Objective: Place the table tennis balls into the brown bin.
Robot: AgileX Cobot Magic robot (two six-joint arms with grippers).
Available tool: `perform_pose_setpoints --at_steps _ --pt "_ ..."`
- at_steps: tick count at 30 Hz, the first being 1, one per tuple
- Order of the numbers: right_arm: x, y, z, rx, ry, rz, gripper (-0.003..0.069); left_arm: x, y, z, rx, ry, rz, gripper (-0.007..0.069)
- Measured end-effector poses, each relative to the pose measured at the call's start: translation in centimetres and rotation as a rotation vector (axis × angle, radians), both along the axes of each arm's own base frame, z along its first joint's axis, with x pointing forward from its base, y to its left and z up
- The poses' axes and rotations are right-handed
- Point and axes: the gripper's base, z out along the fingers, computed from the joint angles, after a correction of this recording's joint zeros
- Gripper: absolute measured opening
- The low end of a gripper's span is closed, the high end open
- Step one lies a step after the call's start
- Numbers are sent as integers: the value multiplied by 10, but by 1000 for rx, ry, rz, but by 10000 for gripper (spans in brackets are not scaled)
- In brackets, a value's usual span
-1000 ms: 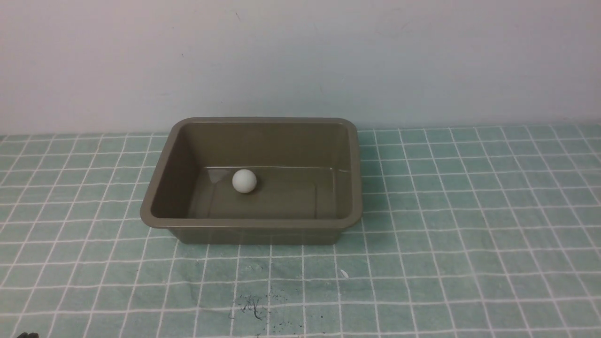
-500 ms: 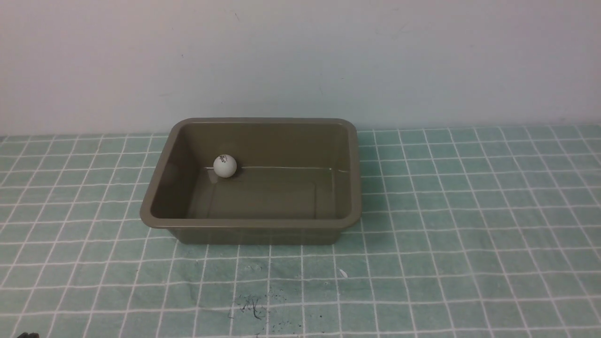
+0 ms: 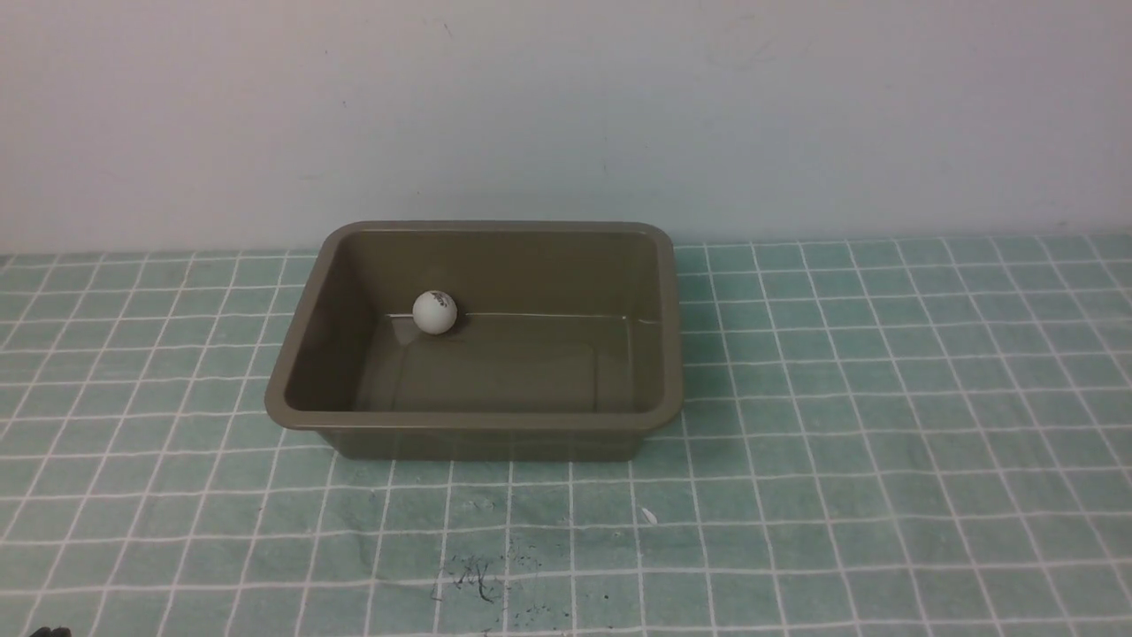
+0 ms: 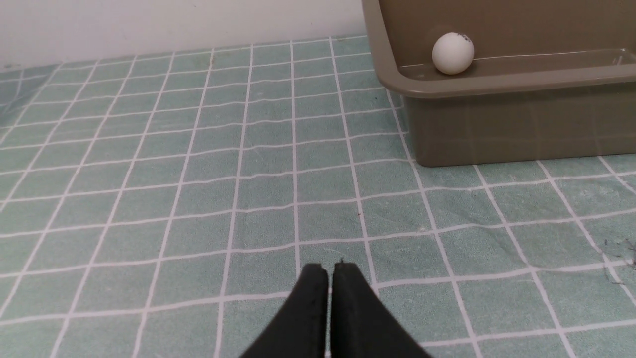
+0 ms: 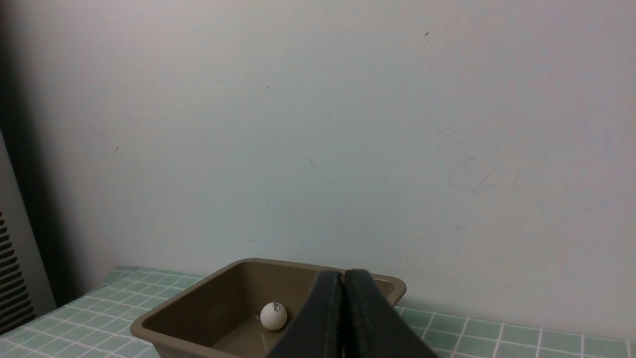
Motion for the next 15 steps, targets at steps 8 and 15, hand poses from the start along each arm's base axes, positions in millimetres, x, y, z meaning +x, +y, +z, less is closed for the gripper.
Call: perform_pose_setpoints --at_steps 8,15 --pt "5 4 -19 -41 36 13 -13 0 0 0 0 0 0 -5" --pt "19 -1 -61 -149 157 -200 -13 0 0 0 0 0 0 -5"
